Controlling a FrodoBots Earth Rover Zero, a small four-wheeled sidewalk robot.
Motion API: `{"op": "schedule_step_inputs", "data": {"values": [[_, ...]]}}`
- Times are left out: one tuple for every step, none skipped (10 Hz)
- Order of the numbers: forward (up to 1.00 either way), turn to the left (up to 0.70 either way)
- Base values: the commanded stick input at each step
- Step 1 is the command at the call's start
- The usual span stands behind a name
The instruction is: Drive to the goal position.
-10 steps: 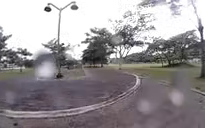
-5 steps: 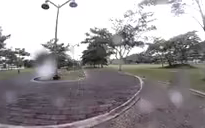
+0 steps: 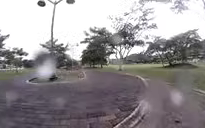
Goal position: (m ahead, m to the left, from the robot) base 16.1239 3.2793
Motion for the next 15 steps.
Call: {"op": "schedule_step_inputs", "data": {"values": [[0.70,0.00],[0.70,0.00],[0.70,0.00],[0.70,0.00],[0.70,0.00],[0.70,0.00],[0.70,0.00],[0.70,0.00],[0.70,0.00],[0.70,0.00],[0.70,0.00],[0.70,0.00],[0.70,0.00],[0.70,0.00],[0.70,0.00]]}}
